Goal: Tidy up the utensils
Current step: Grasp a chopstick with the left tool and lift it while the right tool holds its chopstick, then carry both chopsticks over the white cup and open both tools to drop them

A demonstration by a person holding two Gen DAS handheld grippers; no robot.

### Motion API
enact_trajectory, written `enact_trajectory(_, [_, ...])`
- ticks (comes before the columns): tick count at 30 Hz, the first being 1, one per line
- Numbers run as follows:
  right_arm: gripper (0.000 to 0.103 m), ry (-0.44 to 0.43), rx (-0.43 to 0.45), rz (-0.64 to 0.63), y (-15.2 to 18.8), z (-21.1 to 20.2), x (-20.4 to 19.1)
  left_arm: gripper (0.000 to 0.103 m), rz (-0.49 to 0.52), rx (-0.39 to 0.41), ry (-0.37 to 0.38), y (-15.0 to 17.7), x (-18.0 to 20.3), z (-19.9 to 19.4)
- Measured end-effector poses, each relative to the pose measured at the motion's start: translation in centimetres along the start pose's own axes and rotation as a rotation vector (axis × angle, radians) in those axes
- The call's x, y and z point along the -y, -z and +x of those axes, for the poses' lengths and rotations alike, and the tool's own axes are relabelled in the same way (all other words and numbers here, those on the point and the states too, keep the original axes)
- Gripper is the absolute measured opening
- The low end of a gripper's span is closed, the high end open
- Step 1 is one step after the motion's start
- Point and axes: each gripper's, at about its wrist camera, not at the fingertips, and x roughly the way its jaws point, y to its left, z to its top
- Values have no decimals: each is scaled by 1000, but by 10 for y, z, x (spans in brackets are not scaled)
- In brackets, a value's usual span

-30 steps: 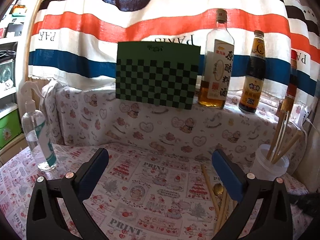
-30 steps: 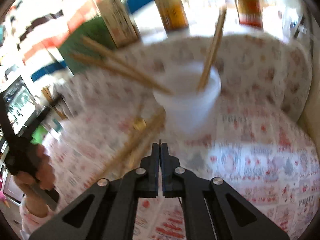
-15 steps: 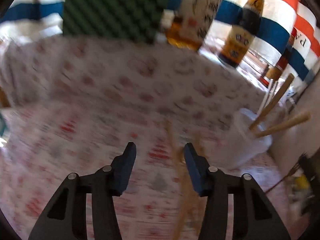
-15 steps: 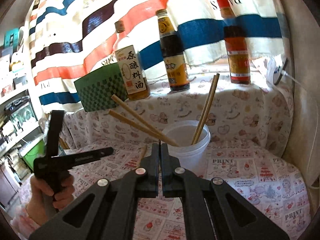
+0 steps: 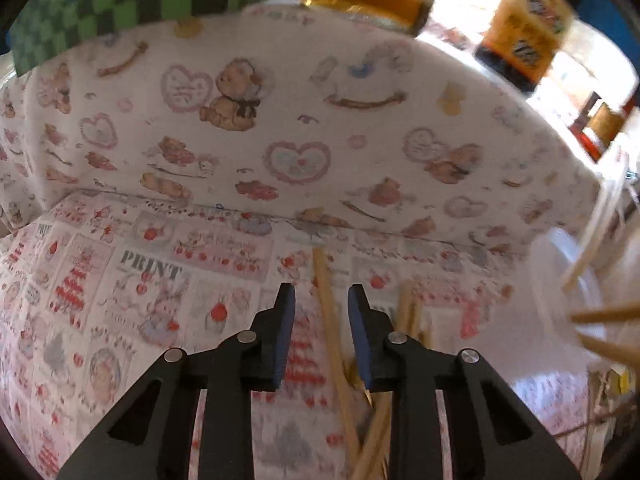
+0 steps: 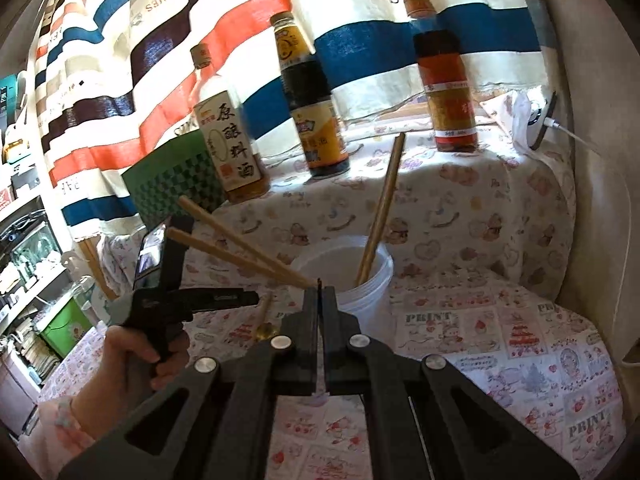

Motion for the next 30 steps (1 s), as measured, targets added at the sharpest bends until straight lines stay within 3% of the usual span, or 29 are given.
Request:
enact_trajectory(4, [2, 0, 23, 59, -5, -5, 14, 25, 11, -29, -26, -11, 0, 21])
enact_trajectory(6, [2, 11, 28, 63, -6, -6, 16, 14, 4, -46, -24, -14, 0, 29])
enact_trajectory(8, [2, -8, 18, 72, -6, -5, 17, 9, 12, -68, 11, -16, 4, 37])
enact_trajectory(12, [2, -2, 19, 56, -5, -5, 14, 8, 55, -57, -35, -23, 12, 46])
enact_trajectory(17, [2, 22, 33, 54, -6, -6, 16, 7, 19, -62, -21, -30, 13, 45])
enact_trajectory(20, [2, 26, 32, 58, -7, -6, 18, 7, 42, 16, -46, -37, 14, 15])
enact_trajectory(23, [2, 23, 31, 46, -6, -6, 15, 6, 134, 109, -103, -40, 32, -24])
enact_trajectory(30, [2, -9, 33, 52, -5, -8, 14, 6, 201, 372, -111, -42, 66, -129])
